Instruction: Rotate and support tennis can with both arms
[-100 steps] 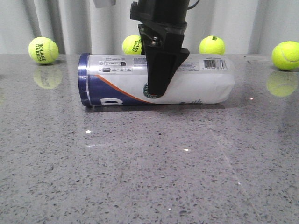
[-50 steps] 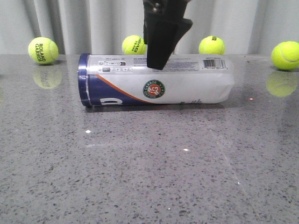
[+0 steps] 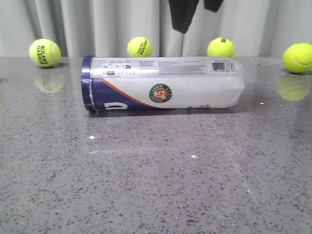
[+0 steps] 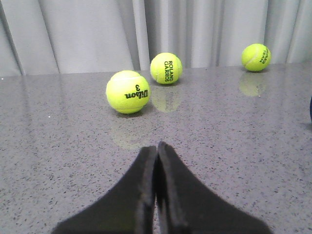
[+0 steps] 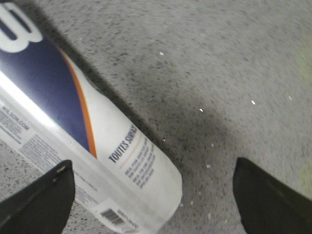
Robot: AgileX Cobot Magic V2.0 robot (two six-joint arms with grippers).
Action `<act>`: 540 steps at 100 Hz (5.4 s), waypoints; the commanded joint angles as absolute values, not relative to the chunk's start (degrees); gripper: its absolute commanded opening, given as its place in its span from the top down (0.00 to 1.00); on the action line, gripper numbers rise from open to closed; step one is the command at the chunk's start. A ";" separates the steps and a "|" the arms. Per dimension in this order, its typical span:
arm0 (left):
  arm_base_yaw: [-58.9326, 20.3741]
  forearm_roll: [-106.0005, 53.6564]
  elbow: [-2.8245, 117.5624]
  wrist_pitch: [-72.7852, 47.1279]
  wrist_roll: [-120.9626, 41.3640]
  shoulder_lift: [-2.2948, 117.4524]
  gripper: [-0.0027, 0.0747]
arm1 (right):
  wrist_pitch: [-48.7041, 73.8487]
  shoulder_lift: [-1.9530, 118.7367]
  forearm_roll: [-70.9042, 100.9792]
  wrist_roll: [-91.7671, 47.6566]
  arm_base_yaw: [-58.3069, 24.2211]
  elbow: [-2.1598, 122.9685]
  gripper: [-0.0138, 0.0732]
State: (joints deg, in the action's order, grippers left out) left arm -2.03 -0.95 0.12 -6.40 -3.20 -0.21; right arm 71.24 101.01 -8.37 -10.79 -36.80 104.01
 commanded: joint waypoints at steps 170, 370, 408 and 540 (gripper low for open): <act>-1.97 -1.32 -2.52 -2.13 -2.77 -2.14 0.99 | 43.76 45.17 -14.01 13.87 -36.78 52.91 0.92; -1.97 -4.15 4.70 -3.57 -2.77 0.84 0.99 | 50.99 10.46 -35.51 35.79 -36.78 28.51 0.92; -1.97 -9.85 23.50 -18.83 -2.77 18.57 0.99 | 50.99 10.46 -35.51 35.79 -36.78 28.51 0.92; -7.51 -64.46 51.75 -48.05 -41.97 77.13 0.33 | 50.93 10.46 -35.51 35.79 -36.78 28.51 0.92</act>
State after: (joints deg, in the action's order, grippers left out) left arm -7.05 -60.87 48.43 -44.80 -41.08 75.59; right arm 54.09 9.75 -32.42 35.82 -36.80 27.09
